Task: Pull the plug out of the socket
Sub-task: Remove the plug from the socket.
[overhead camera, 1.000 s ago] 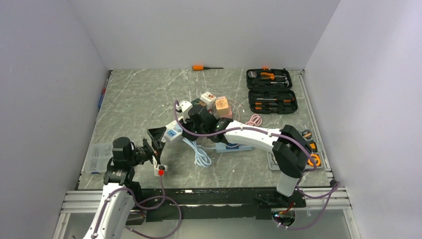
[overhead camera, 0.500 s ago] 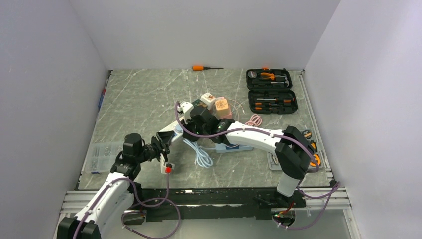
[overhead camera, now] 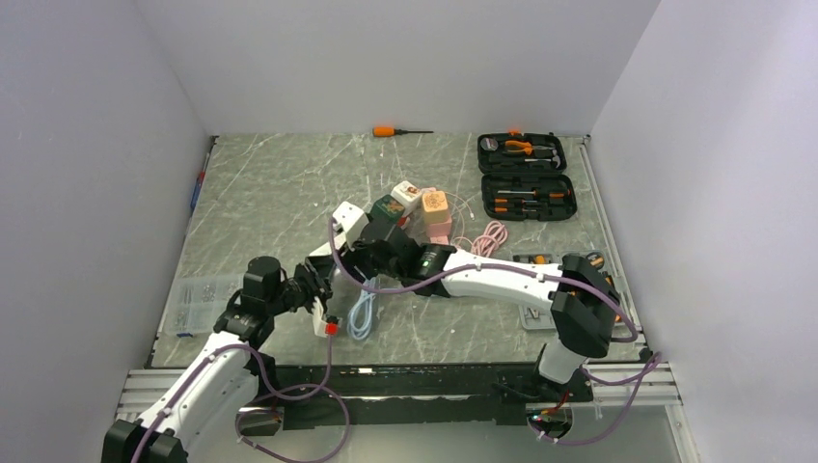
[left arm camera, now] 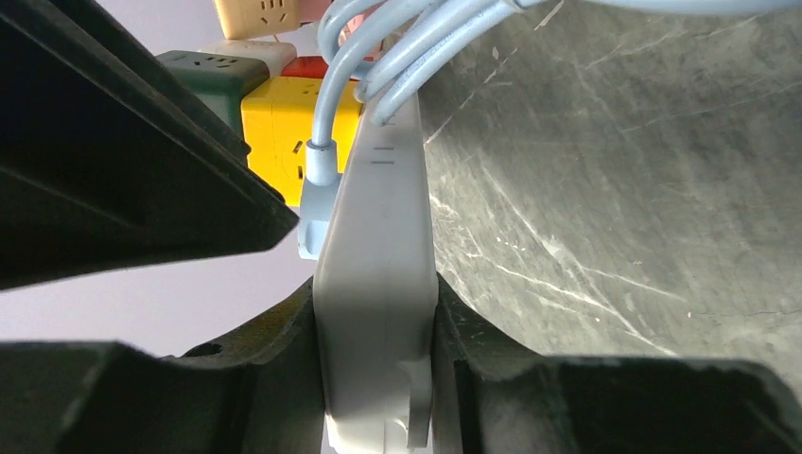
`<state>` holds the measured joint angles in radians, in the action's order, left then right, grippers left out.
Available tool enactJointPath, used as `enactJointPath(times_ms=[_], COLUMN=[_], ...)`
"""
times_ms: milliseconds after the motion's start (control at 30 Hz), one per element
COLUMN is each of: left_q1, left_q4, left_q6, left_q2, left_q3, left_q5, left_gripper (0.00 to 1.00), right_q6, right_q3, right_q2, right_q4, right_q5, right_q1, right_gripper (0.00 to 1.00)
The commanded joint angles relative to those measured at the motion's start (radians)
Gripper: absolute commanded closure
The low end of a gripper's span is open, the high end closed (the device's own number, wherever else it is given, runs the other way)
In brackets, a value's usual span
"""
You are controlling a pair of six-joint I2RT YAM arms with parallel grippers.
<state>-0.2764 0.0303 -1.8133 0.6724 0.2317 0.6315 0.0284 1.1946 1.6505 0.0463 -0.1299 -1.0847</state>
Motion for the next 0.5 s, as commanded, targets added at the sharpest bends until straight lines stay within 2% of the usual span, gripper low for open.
enactJointPath(times_ms=[0,467], left_q1=[-0.029,-0.049], left_q4=[-0.032,0.031], left_q6=[0.013,0.034], left_q2=[0.002,-0.021], left_q3=[0.106,0.147], left_q5=[-0.047,-0.077], left_gripper=[0.89,0.91], right_q6=[-0.132,-0.346], right_q3=[0.06,0.126], right_q2=[0.021,0.207], right_q4=[-0.011,-0.033], right_q5=[-0.19,-0.53], right_q1=[-0.058,-0.165], right_gripper=[0.3,0.39])
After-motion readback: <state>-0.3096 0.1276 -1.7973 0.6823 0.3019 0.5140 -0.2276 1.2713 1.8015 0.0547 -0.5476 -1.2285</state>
